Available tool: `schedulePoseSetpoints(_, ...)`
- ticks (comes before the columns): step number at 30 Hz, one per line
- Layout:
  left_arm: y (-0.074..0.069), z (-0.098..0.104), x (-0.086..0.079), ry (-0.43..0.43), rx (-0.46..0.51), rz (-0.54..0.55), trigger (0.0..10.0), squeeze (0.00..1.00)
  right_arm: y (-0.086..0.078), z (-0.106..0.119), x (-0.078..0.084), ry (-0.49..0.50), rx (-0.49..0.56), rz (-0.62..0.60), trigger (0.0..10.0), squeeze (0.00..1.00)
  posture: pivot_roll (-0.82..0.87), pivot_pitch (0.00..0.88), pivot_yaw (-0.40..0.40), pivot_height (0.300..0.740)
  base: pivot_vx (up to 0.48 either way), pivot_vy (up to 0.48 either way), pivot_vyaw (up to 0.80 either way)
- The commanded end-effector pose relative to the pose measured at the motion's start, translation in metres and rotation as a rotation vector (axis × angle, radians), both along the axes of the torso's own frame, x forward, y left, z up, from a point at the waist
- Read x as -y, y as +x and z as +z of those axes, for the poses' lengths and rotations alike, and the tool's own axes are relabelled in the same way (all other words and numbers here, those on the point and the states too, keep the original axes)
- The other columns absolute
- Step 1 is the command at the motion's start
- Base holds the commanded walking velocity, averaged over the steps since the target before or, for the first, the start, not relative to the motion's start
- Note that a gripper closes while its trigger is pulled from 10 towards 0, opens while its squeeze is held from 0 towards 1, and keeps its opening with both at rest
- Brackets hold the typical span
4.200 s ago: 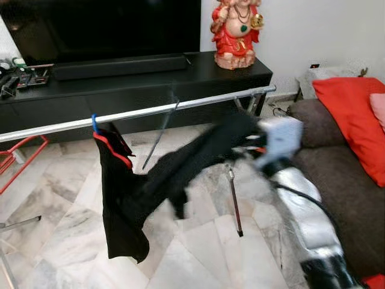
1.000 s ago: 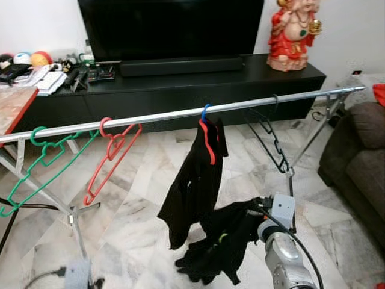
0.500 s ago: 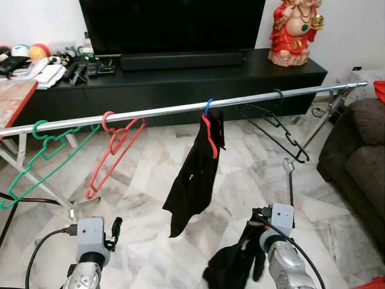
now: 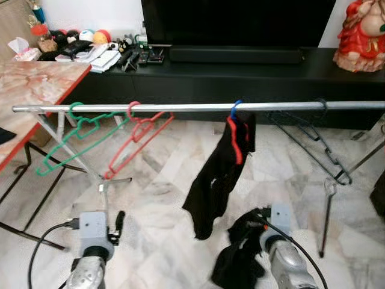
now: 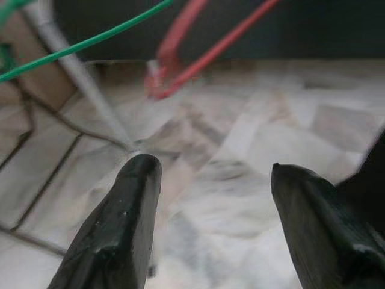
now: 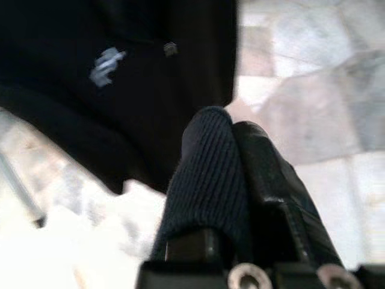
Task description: Hang hanger
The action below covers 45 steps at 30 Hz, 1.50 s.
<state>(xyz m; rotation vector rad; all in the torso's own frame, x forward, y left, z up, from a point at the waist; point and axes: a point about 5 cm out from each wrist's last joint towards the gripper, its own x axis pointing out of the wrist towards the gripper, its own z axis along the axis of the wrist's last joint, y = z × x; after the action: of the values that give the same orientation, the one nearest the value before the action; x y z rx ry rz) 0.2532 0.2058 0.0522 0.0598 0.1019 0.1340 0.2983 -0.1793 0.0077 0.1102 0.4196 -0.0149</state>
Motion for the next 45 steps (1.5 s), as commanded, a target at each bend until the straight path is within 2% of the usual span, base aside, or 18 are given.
schedulePoseSetpoints(1,-0.001,0.001,-0.002,0.021,-0.009,-0.004,10.0,0.0,0.0,0.001,-0.001,0.001,0.014,0.011,10.0,0.0,0.03,0.115,0.013,0.74,0.0,0.0,0.0)
schedulePoseSetpoints(8,-0.003,0.016,0.003,-0.009,0.045,-0.005,10.0,0.0,-0.006,-0.008,0.011,-0.026,-0.046,-0.037,10.0,0.0,0.04,0.111,0.002,0.74,0.0,0.0,0.0)
schedulePoseSetpoints(11,-0.004,0.02,0.004,0.025,0.051,-0.018,10.0,0.0,-0.006,-0.008,0.012,-0.018,-0.048,-0.052,10.0,0.0,0.05,0.111,0.002,0.74,0.0,0.0,0.0)
schedulePoseSetpoints(13,-0.007,0.022,0.003,0.004,0.054,0.006,10.0,0.0,-0.006,-0.009,0.01,-0.005,-0.047,-0.052,10.0,0.0,0.04,0.107,0.0,0.74,0.0,0.0,0.0)
schedulePoseSetpoints(24,-0.006,0.031,0.0,0.01,0.077,0.001,10.0,0.0,-0.008,-0.013,-0.002,0.011,-0.057,-0.021,10.0,0.0,0.04,0.08,0.005,0.74,0.151,0.0,0.0)
schedulePoseSetpoints(45,-0.004,0.044,0.004,0.015,0.113,-0.005,10.0,0.0,-0.01,-0.015,-0.004,-0.018,-0.07,-0.002,10.0,0.0,0.04,0.107,0.002,0.74,0.345,0.0,0.0)
